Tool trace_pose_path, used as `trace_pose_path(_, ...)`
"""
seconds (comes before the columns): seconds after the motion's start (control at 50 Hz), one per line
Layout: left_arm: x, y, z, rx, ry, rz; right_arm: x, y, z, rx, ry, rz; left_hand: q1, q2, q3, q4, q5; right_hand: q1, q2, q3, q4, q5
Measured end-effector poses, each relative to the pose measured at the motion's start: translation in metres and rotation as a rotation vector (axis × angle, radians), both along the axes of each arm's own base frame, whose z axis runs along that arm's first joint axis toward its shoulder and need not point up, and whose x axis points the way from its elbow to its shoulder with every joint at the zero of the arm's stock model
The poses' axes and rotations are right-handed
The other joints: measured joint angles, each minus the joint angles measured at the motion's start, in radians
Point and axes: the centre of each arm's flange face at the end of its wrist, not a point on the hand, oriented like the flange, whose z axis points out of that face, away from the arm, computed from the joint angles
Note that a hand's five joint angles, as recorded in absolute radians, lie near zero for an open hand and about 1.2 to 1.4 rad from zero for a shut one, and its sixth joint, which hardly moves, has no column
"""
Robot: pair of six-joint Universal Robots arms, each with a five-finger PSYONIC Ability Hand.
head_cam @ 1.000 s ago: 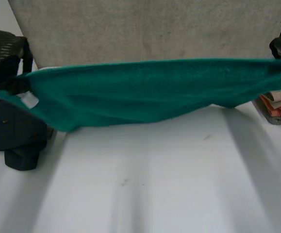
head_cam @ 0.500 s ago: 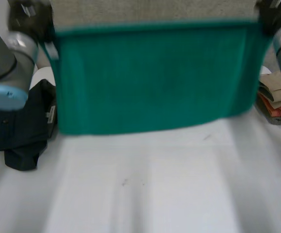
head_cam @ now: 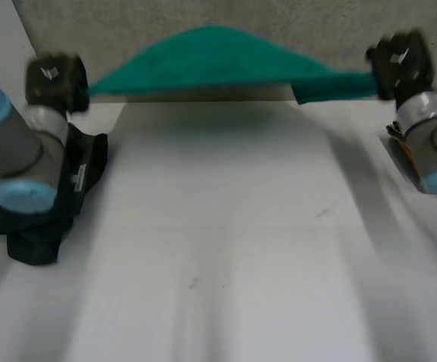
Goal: Fold the laundry.
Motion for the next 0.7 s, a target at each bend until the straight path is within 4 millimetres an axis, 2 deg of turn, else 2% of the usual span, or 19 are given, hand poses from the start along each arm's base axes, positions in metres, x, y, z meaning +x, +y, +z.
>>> trace_pose_path(0.04, -0.002, 0.008, -0.021, 0.060, -0.032, -0.013, 0.001, 0.002, -0.011, 0.036, 0.022, 0.002, 0.000, 0.000, 0.000, 0.000, 0.000, 0.000, 0.000, 0.000, 0.000, 0.000)
trace_pose_path(0.06, -0.003, 0.011, -0.030, 0.085, -0.047, -0.019, 0.002, 0.007, -0.029, 0.093, 0.059, 0.007, 0.000, 0.000, 0.000, 0.000, 0.000, 0.000, 0.000, 0.000, 0.000, 0.000)
trace_pose_path(0.12, -0.006, 0.027, -0.056, 0.171, -0.105, -0.045, 0.003, 0.017, -0.052, 0.177, 0.123, 0.013, 0.000, 0.000, 0.000, 0.000, 0.000, 0.000, 0.000, 0.000, 0.000, 0.000)
trace_pose_path(0.2, -0.004, 0.055, -0.079, 0.296, -0.196, -0.072, -0.002, 0.037, -0.069, 0.286, 0.207, 0.013, 0.000, 0.000, 0.000, 0.000, 0.000, 0.000, 0.000, 0.000, 0.000, 0.000)
trace_pose_path(0.24, 0.000, 0.068, -0.082, 0.350, -0.232, -0.079, -0.006, 0.047, -0.071, 0.334, 0.241, 0.009, 0.000, 0.000, 0.000, 0.000, 0.000, 0.000, 0.000, 0.000, 0.000, 0.000)
trace_pose_path(0.36, 0.016, 0.119, -0.073, 0.540, -0.338, -0.109, -0.030, 0.089, -0.063, 0.531, 0.370, -0.011, 0.000, 0.000, 0.000, 0.000, 0.000, 0.000, 0.000, 0.000, 0.000, 0.000)
trace_pose_path(0.44, 0.030, 0.163, -0.057, 0.683, -0.446, -0.153, -0.054, 0.138, -0.049, 0.742, 0.493, -0.012, 0.000, 0.000, 0.000, 0.000, 0.000, 0.000, 0.000, 0.000, 0.000, 0.000)
trace_pose_path(0.52, 0.039, 0.195, -0.043, 0.772, -0.554, -0.205, -0.067, 0.174, -0.037, 0.877, 0.578, 0.020, 0.000, 0.000, 0.000, 0.000, 0.000, 0.000, 0.000, 0.000, 0.000, 0.000)
trace_pose_path(0.56, 0.042, 0.204, -0.037, 0.791, -0.604, -0.234, -0.069, 0.185, -0.034, 0.903, 0.608, 0.046, 0.000, 0.000, 0.000, 0.000, 0.000, 0.000, 0.000, 0.000, 0.000, 0.000)
trace_pose_path(0.62, 0.042, 0.208, -0.030, 0.789, -0.650, -0.263, -0.070, 0.188, -0.033, 0.908, 0.630, 0.076, 0.000, 0.000, 0.000, 0.000, 0.000, 0.000, 0.000, 0.000, 0.000, 0.000)
trace_pose_path(0.68, 0.039, 0.197, -0.025, 0.753, -0.661, -0.267, -0.066, 0.180, -0.037, 0.891, 0.631, 0.089, 0.000, 0.000, 0.000, 0.000, 0.000, 0.000, 0.000, 0.000, 0.000, 0.000)
trace_pose_path(0.7, 0.037, 0.189, -0.025, 0.734, -0.651, -0.259, -0.063, 0.170, -0.039, 0.873, 0.617, 0.082, 0.000, 0.000, 0.000, 0.000, 0.000, 0.000, 0.000, 0.000, 0.000, 0.000)
